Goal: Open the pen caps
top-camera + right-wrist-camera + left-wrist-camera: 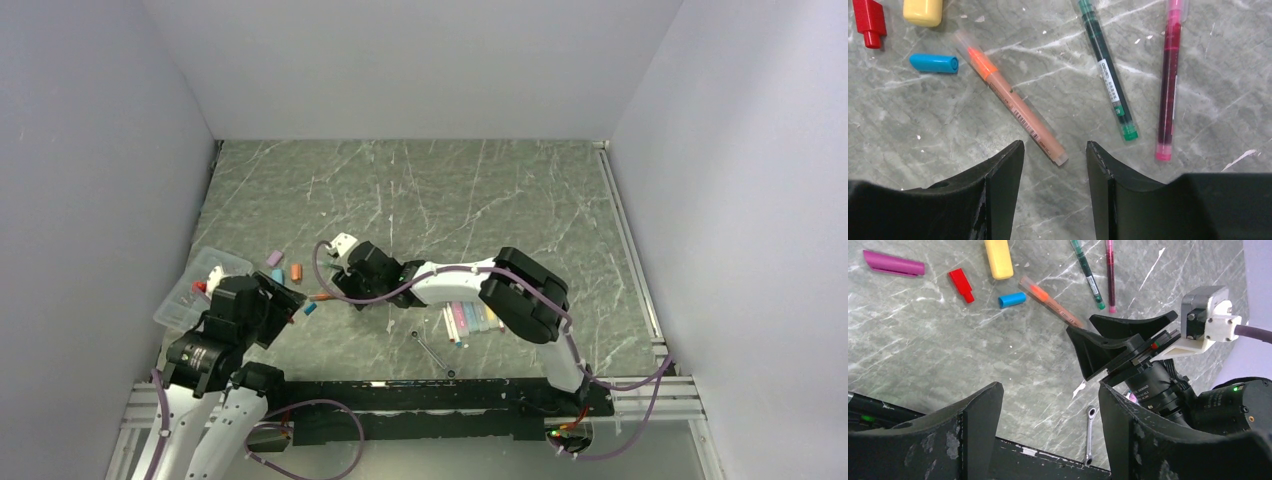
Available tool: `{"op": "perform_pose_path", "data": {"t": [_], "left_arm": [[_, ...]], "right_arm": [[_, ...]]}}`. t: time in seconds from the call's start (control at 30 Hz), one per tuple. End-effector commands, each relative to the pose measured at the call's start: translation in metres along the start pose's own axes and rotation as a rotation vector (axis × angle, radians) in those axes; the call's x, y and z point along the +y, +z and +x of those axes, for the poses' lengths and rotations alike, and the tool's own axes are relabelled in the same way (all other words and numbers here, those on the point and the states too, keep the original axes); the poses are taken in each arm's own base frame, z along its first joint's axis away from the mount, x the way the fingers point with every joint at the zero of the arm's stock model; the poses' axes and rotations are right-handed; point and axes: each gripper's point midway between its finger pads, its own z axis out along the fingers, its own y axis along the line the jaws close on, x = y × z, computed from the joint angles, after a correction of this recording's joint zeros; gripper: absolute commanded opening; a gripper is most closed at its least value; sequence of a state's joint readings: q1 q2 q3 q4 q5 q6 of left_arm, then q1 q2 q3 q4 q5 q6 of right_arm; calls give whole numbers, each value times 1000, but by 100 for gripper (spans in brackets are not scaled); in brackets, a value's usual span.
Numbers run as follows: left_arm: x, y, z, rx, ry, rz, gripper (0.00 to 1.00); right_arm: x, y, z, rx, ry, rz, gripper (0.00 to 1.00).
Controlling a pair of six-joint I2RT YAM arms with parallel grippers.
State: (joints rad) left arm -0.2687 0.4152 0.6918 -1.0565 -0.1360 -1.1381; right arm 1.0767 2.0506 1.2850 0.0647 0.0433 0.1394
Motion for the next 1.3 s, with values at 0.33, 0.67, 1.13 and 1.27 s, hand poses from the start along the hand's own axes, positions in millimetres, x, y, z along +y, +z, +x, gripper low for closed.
{"op": "perform_pose_path", "data": {"t": [0.33,0.67,1.13,1.27], "left_arm": [[2,-7,-7,-40,-28,-8,74],[-3,1,-5,-27,-28,11,73],[-39,41,15,127,70,79,70],[-41,42,16,134,72,87,69]], "right_arm": [[19,12,14,11,-134,1,28],[33,-49,36,-12,-101,25,4],[38,-118,88,99,18,60,40],[35,-112,91,134,1,92,43]]}}
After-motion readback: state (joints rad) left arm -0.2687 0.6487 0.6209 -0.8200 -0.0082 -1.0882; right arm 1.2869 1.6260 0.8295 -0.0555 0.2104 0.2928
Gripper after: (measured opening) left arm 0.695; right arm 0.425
